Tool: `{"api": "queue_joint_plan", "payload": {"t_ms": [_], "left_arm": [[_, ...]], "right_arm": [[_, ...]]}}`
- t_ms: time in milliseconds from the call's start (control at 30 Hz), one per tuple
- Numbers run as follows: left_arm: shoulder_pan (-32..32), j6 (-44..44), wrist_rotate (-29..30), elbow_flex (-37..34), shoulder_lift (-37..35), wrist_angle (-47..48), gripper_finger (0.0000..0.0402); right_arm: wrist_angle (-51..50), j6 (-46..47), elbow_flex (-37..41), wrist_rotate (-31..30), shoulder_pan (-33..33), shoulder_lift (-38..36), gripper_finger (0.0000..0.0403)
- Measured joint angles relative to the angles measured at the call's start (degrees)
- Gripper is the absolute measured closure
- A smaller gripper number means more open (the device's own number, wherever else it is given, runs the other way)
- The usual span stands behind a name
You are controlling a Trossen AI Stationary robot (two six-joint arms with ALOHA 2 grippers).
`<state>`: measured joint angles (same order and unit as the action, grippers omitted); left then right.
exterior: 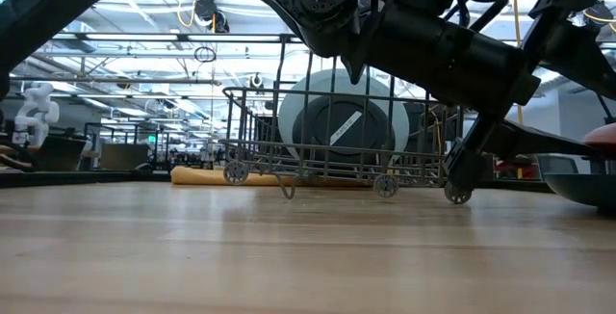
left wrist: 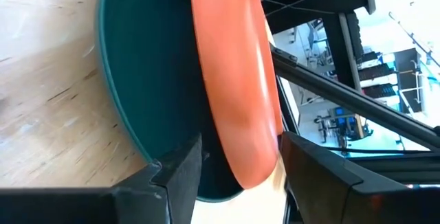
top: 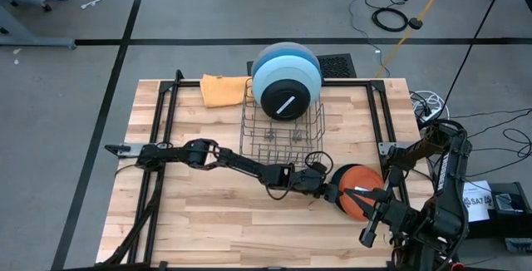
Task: Sort dishes
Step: Put the orange plate into the dish rack
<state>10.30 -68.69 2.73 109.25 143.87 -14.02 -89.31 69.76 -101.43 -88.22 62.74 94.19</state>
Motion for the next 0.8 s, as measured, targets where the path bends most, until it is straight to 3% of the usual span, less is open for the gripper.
{"api": "queue_joint_plan", "payload": {"t_ms": [800], "left_arm": [[-0.6,-4.5,-3.2,0.2,3.4,-5.1,0.0201]], "right_arm": [[0.3,-0.4,0.0,-0.2,0.0,0.0,0.0403]]}}
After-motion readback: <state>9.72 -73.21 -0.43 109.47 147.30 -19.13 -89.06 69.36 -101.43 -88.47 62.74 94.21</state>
